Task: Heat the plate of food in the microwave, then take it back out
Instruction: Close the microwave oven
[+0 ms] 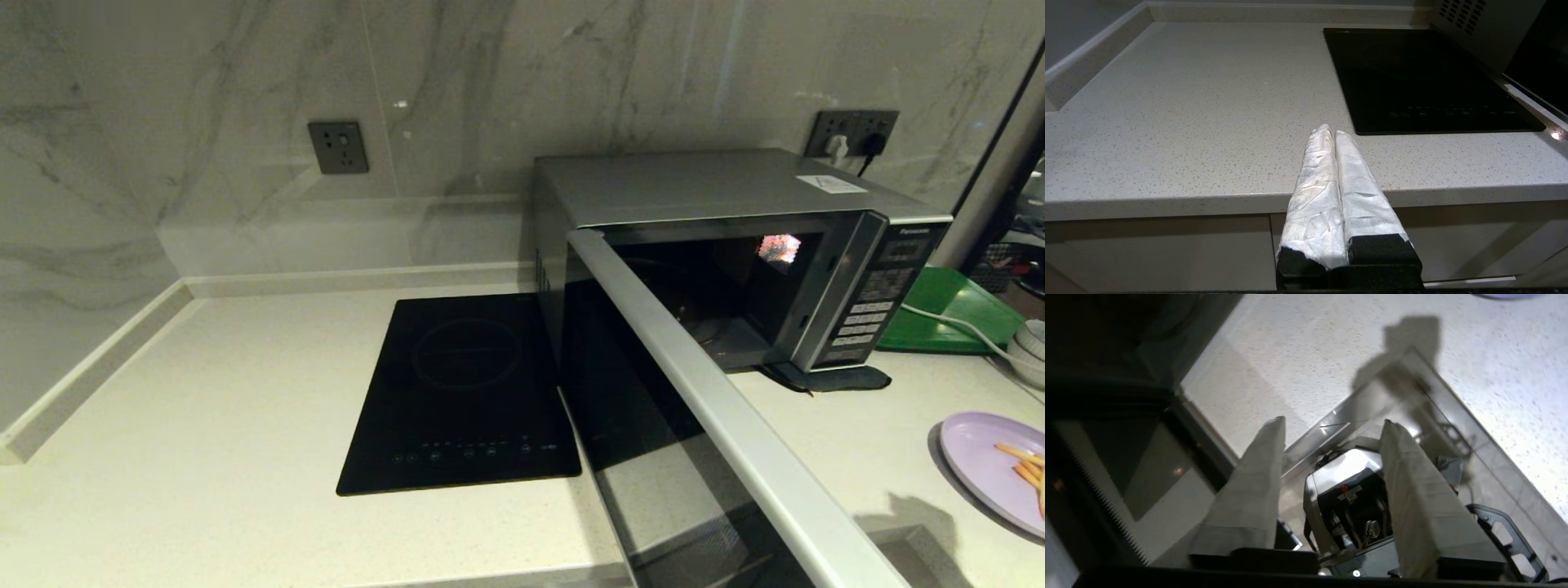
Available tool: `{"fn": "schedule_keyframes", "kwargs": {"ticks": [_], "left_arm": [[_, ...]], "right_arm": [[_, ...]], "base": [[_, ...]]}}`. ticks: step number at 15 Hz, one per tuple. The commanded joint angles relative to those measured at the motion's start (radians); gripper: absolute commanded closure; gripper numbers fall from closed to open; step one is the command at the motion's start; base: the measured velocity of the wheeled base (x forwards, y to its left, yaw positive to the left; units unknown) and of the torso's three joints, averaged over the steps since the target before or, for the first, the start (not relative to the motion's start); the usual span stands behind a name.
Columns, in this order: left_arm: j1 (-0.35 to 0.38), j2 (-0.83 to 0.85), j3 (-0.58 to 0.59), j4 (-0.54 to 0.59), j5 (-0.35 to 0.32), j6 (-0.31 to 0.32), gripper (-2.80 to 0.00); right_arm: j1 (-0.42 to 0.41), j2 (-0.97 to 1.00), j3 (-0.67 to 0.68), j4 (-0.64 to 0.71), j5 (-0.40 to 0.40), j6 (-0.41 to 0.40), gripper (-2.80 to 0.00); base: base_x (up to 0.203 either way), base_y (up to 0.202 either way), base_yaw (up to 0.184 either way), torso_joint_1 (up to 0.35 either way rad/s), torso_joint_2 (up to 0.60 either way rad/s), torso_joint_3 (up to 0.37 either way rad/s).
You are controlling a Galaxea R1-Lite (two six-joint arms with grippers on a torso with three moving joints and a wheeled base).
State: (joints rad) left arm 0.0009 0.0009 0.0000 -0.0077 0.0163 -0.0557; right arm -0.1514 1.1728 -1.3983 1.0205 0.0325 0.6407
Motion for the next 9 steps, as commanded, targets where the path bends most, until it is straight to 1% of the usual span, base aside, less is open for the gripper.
{"fn": "schedule_keyframes", "kwargs": {"ticks": [1,3,6,9], "left_arm": [[0.001,0.001,0.0,0.0,0.001,-0.001,0.0],[0.001,0.001,0.0,0.0,0.001,-0.001,0.0],[0.001,0.001,0.0,0.0,0.001,-0.001,0.0],[0.001,0.001,0.0,0.0,0.001,-0.001,0.0]], "right_arm": [[0.146,0.012,-0.108,0.046,-0.02,0.031,0.0],[0.291,0.016,-0.177,0.063,-0.026,0.057,0.0],[0.518,0.054,-0.277,0.07,-0.023,0.055,0.0],[0.719,0.183,-0.391,0.071,-0.023,0.044,0.0]], "base": [[0.0,0.0,0.0,0.0,0.0,0.0],[0.0,0.0,0.0,0.0,0.0,0.0],[0.0,0.0,0.0,0.0,0.0,0.0],[0.0,0.0,0.0,0.0,0.0,0.0]]}}
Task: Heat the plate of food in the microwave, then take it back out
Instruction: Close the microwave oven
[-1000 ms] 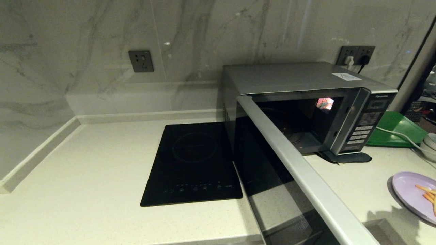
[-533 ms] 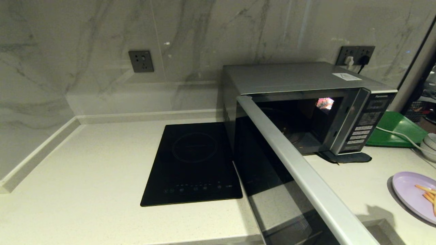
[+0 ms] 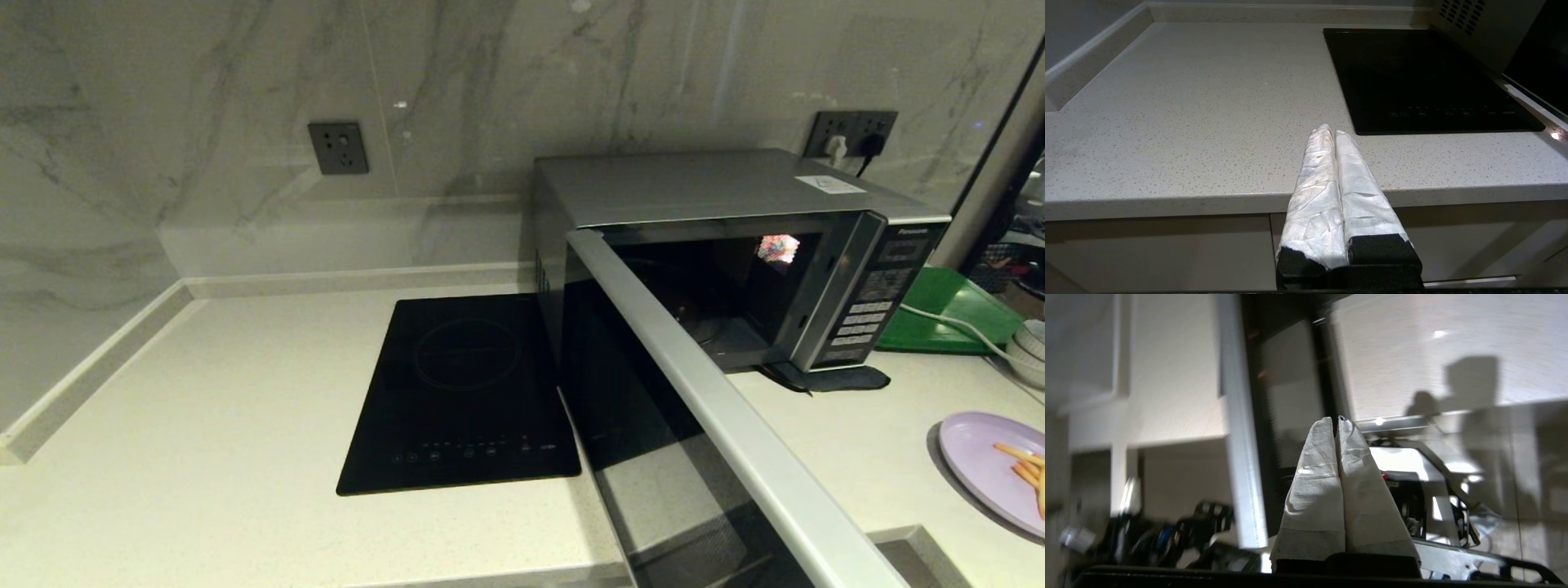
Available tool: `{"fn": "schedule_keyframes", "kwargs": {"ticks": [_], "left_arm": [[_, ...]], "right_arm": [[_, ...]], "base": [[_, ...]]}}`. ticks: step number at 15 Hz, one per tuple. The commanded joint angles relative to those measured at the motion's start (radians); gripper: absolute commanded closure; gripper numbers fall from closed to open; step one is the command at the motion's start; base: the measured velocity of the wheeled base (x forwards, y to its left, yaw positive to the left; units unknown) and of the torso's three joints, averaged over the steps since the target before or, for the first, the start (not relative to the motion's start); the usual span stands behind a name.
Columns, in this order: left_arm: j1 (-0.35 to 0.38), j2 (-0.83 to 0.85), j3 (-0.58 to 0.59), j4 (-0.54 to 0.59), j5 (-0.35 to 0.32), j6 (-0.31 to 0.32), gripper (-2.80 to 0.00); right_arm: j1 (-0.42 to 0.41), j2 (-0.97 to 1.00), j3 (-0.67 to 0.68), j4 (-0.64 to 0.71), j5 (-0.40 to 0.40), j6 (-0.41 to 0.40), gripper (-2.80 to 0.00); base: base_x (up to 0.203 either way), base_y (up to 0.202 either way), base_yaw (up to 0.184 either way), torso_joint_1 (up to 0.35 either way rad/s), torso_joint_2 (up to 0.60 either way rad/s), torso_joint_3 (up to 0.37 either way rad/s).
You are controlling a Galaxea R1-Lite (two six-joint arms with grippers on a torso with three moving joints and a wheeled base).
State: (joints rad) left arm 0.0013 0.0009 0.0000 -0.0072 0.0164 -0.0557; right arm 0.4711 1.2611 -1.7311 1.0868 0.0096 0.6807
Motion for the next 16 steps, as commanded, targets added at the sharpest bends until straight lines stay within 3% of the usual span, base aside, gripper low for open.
{"fn": "schedule_keyframes", "kwargs": {"ticks": [1,4,6,7,10,11,13,16], "left_arm": [[0.0,0.001,0.0,0.0,-0.001,-0.001,0.0],[0.0,0.001,0.0,0.0,0.0,-0.001,0.0],[0.0,0.001,0.0,0.0,0.0,-0.001,0.0],[0.0,0.001,0.0,0.0,0.0,-0.001,0.0],[0.0,0.001,0.0,0.0,0.0,-0.001,0.0],[0.0,0.001,0.0,0.0,0.0,-0.001,0.0],[0.0,0.001,0.0,0.0,0.0,-0.001,0.0],[0.0,0.001,0.0,0.0,-0.001,-0.001,0.0]], "right_arm": [[0.16,0.145,-0.113,0.004,0.001,0.008,0.0],[0.316,0.285,-0.239,-0.029,0.001,0.037,0.0],[0.373,0.359,-0.249,-0.145,-0.012,0.038,0.0],[0.398,0.398,-0.25,-0.188,-0.06,0.036,0.0],[0.494,0.524,-0.251,-0.271,-0.394,0.034,0.0],[0.517,0.554,-0.251,-0.286,-0.453,0.023,0.0],[0.535,0.567,-0.249,-0.272,-0.508,-0.006,0.0],[0.547,0.552,-0.249,-0.215,-0.508,-0.003,0.0]], "base": [[0.0,0.0,0.0,0.0,0.0,0.0],[0.0,0.0,0.0,0.0,0.0,0.0],[0.0,0.0,0.0,0.0,0.0,0.0],[0.0,0.0,0.0,0.0,0.0,0.0],[0.0,0.0,0.0,0.0,0.0,0.0],[0.0,0.0,0.0,0.0,0.0,0.0],[0.0,0.0,0.0,0.0,0.0,0.0],[0.0,0.0,0.0,0.0,0.0,0.0]]}}
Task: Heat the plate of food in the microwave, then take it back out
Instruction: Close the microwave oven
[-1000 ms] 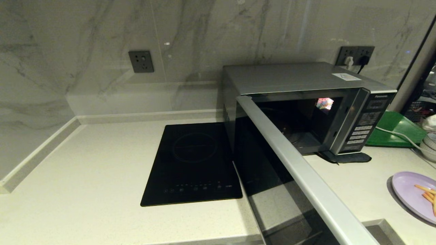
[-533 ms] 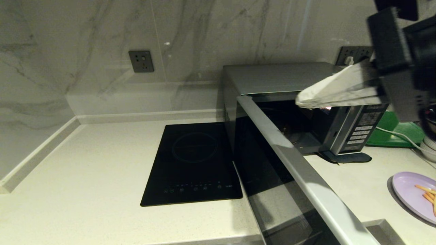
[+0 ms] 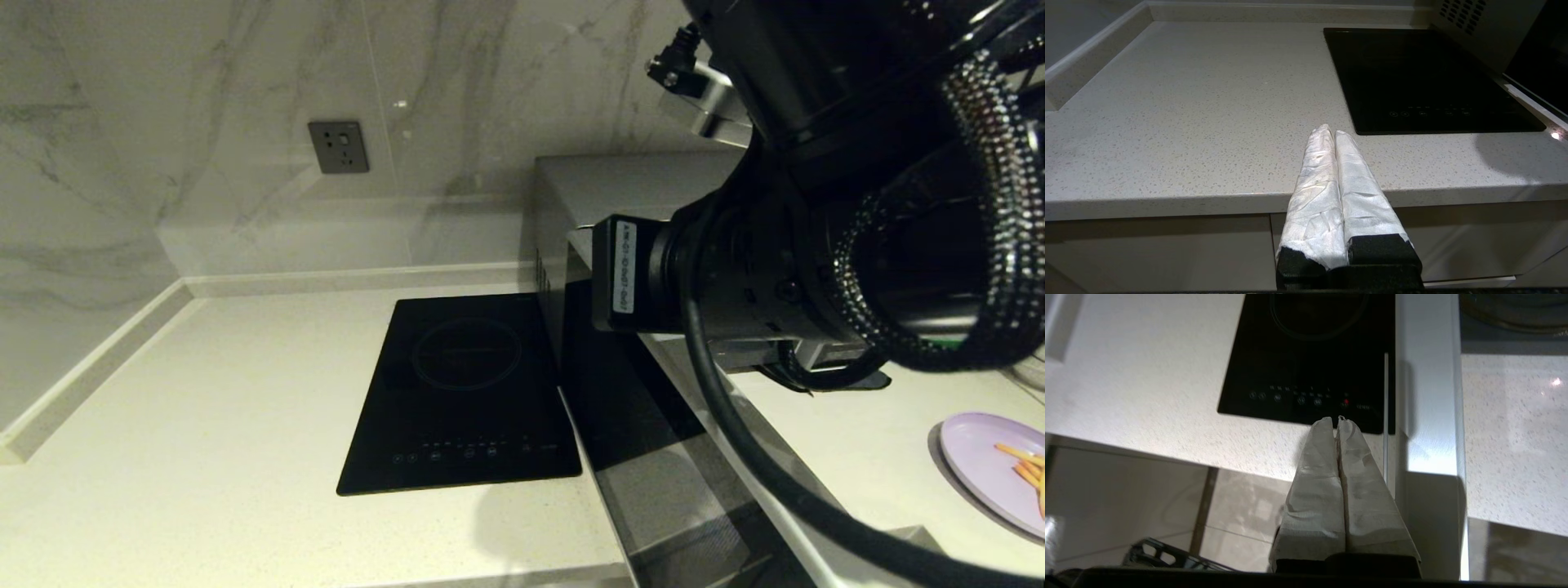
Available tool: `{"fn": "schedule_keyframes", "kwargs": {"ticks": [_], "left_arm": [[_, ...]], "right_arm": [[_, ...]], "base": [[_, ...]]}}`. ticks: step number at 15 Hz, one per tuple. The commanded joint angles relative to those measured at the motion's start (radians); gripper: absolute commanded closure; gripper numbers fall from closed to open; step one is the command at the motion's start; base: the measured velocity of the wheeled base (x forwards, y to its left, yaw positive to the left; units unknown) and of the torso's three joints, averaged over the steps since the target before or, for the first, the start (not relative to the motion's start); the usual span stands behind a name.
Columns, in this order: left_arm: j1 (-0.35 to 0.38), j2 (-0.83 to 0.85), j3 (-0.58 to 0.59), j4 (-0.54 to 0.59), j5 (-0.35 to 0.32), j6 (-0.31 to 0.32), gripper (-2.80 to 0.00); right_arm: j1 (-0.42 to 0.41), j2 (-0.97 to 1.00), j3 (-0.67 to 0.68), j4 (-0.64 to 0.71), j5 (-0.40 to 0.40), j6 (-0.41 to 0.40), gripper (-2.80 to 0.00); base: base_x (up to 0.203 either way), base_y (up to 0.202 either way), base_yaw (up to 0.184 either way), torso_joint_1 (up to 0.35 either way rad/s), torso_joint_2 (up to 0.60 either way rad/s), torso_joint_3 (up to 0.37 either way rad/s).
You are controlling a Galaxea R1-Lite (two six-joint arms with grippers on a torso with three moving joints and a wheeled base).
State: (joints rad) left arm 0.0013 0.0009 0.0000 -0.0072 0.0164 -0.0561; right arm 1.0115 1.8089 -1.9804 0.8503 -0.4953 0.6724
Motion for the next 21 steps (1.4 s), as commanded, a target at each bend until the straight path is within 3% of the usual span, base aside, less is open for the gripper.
{"fn": "schedule_keyframes", "kwargs": {"ticks": [1,9,21], "left_arm": [[0.0,0.001,0.0,0.0,0.0,-0.001,0.0],[0.0,0.001,0.0,0.0,0.0,-0.001,0.0],[0.0,0.001,0.0,0.0,0.0,-0.001,0.0]], "right_arm": [[0.008,-0.005,0.0,0.045,-0.003,0.007,0.0],[0.024,-0.076,0.019,0.248,0.005,0.097,0.0],[0.016,-0.097,0.078,0.311,0.004,0.144,0.0]], "base": [[0.0,0.0,0.0,0.0,0.0,0.0],[0.0,0.0,0.0,0.0,0.0,0.0],[0.0,0.0,0.0,0.0,0.0,0.0]]}}
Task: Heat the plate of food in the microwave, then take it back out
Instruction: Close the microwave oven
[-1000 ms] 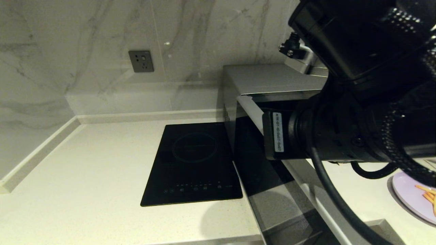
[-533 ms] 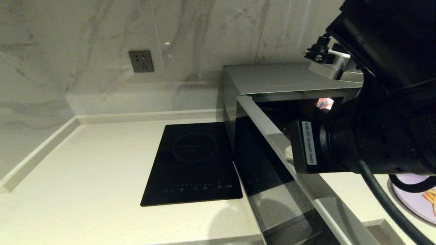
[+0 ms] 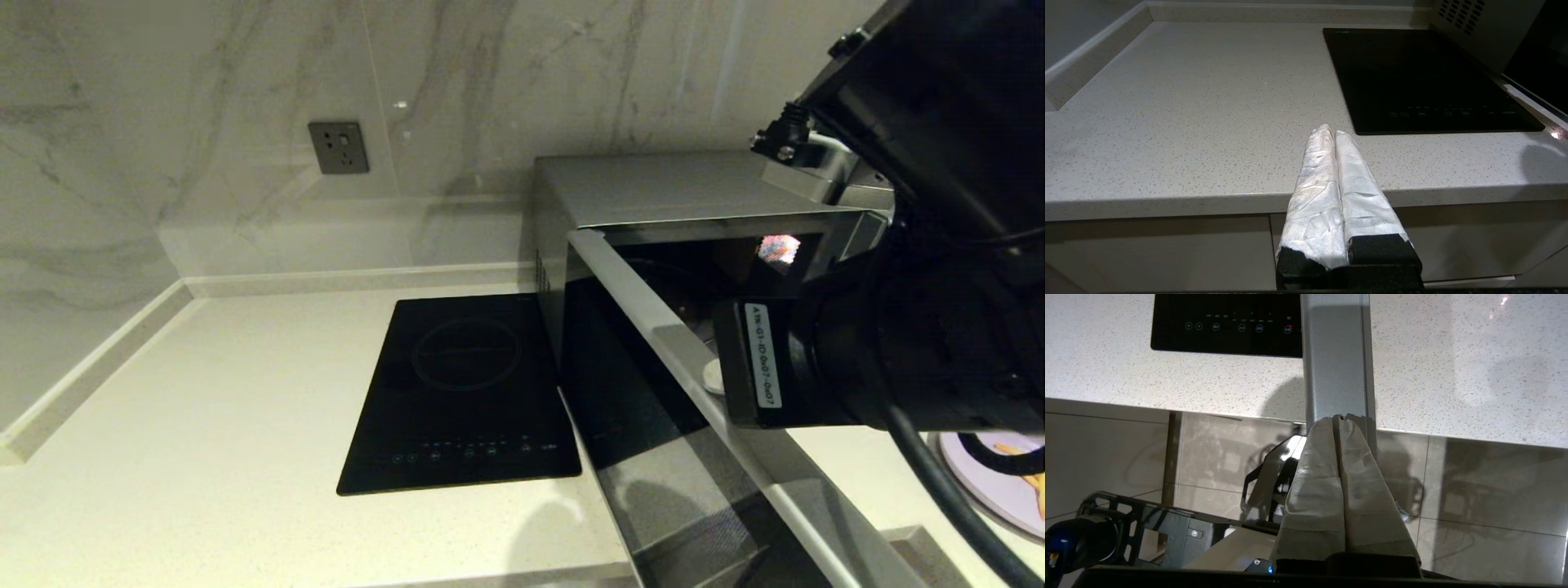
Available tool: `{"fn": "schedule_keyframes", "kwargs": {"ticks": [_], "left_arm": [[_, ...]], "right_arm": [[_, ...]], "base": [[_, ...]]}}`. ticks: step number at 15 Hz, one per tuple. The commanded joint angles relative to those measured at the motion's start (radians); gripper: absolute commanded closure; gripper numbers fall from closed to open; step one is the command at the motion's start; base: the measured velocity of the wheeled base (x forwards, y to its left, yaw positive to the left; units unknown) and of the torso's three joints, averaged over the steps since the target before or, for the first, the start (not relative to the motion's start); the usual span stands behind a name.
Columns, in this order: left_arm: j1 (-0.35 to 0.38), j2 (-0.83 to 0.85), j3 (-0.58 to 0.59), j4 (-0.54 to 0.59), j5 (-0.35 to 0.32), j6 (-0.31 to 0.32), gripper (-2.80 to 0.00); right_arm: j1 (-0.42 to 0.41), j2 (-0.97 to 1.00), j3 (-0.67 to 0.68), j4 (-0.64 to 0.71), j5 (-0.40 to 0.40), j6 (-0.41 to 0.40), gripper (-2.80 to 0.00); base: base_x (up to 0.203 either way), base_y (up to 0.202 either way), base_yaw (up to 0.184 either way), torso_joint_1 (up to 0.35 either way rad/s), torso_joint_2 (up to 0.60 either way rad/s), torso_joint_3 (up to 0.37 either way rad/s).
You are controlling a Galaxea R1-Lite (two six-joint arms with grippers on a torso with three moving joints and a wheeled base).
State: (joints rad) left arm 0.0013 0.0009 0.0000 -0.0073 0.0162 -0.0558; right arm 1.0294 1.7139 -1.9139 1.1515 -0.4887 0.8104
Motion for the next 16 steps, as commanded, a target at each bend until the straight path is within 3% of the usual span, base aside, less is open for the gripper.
{"fn": "schedule_keyframes", "kwargs": {"ticks": [1,16], "left_arm": [[0.0,0.001,0.0,0.0,0.001,-0.001,0.0],[0.0,0.001,0.0,0.0,0.001,-0.001,0.0]], "right_arm": [[-0.004,-0.006,0.022,0.008,-0.002,0.006,0.0],[-0.221,-0.048,0.13,0.007,-0.048,0.003,0.0]], "base": [[0.0,0.0,0.0,0.0,0.0,0.0],[0.0,0.0,0.0,0.0,0.0,0.0]]}}
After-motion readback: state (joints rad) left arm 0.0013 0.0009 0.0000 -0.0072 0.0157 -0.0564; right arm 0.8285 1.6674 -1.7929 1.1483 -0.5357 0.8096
